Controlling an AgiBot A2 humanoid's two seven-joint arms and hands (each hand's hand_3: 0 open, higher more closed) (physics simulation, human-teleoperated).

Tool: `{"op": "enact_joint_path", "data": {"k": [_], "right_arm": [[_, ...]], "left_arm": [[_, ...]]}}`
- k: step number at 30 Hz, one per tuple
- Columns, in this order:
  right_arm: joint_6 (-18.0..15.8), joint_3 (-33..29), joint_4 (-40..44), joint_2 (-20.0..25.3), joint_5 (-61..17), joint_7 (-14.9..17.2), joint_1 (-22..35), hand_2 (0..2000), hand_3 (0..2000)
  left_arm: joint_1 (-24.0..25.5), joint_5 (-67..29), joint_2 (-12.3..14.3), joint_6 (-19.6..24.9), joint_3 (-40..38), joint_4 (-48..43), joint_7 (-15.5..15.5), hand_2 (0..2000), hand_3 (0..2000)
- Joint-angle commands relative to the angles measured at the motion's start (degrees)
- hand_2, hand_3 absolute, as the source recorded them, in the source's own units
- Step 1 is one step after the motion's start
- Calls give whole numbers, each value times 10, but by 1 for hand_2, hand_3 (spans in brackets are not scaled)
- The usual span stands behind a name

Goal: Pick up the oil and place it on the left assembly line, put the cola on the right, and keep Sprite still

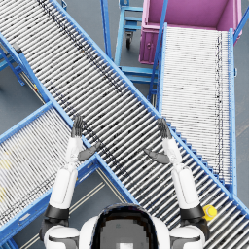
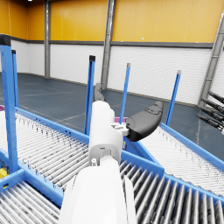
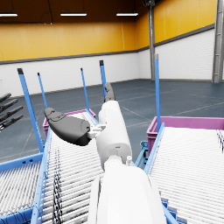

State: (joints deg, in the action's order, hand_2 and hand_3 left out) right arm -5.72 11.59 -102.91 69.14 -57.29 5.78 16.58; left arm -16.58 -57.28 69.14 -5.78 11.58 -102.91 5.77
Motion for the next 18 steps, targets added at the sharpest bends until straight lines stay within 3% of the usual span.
{"op": "enact_joint_path", "data": {"k": [1,18], "right_arm": [[0,0,0,0,0,0,0,0,0],[0,0,0,0,0,0,0,0,0]], "left_arm": [[0,0,0,0,0,0,0,0,0],[0,0,0,0,0,0,0,0,0]]}}
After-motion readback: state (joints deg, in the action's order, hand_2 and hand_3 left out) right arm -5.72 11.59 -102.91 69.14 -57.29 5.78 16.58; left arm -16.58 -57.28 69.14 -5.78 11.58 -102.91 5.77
